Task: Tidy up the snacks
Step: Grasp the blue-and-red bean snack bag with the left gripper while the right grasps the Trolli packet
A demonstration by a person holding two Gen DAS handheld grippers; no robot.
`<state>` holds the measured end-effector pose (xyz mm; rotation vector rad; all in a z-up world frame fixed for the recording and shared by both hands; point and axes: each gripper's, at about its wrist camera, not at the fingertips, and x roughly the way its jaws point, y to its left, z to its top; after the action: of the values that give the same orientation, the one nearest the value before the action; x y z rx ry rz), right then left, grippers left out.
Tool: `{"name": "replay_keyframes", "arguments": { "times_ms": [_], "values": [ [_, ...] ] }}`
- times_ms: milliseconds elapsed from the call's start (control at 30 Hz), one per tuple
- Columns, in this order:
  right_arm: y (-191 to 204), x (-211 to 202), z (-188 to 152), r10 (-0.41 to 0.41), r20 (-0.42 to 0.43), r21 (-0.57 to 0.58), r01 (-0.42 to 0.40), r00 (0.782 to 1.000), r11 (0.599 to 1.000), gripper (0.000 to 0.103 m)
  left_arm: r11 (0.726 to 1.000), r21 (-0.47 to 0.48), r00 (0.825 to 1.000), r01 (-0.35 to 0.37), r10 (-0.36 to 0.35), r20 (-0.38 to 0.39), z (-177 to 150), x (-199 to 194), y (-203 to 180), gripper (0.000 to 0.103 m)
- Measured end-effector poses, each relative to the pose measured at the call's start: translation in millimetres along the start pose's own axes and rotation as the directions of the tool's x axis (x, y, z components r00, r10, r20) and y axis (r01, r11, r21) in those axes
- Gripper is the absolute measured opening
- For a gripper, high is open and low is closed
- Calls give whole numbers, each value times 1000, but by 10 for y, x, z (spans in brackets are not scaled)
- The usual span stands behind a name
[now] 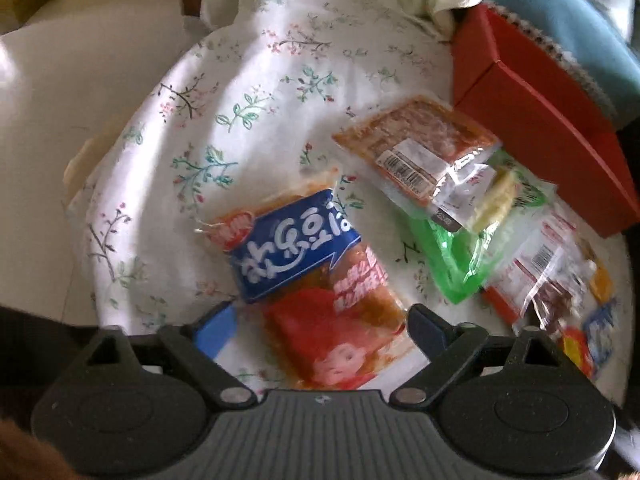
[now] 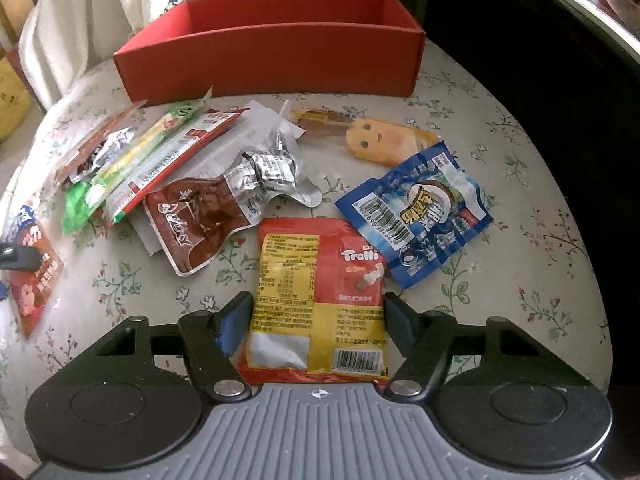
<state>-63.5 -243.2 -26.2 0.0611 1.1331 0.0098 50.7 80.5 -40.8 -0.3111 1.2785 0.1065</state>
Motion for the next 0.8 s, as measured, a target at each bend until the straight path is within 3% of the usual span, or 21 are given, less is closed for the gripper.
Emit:
{"name": "replay_keyframes", "arguments": {
  "times_ms": [67,167,333,500,567,600,667,733,800],
  "values": [
    [-35,-6,5,16,2,15,-16,1000,1000,79,998,-9,998,-58,58,25,0,41,-124,91],
    [-135,-11,27,71,5,54,-71,997,996,84,988,58,987,-142,137,83,-2,134,-294,95],
    [-346,-73,44,86,18,150,-87,996,985,90,985,124,990,-118,106,96,-30,110,-254,91],
    [-393,-105,-13,90,28,177,-94,996,980,90,970,223,989,-98,71,128,-177,9,-246,66],
    [-284,-31,-21,55,5,125,-55,998,991,94,961,258,989,-100,67,132,-212,-10,-265,65],
    [-209,18,-35,36,-4,93,-36,999,995,100,958,269,989,-98,63,134,-220,-1,-277,65],
    [-31,91,-69,-30,-13,1,30,999,1000,103,953,287,989,-94,56,138,-238,-1,-289,65],
    [41,80,-102,-47,8,-18,47,999,999,102,952,288,987,-102,61,147,-242,12,-293,71],
    [17,64,-95,-47,7,-1,47,999,999,98,954,281,986,-109,68,151,-238,36,-281,85]
  ]
}}
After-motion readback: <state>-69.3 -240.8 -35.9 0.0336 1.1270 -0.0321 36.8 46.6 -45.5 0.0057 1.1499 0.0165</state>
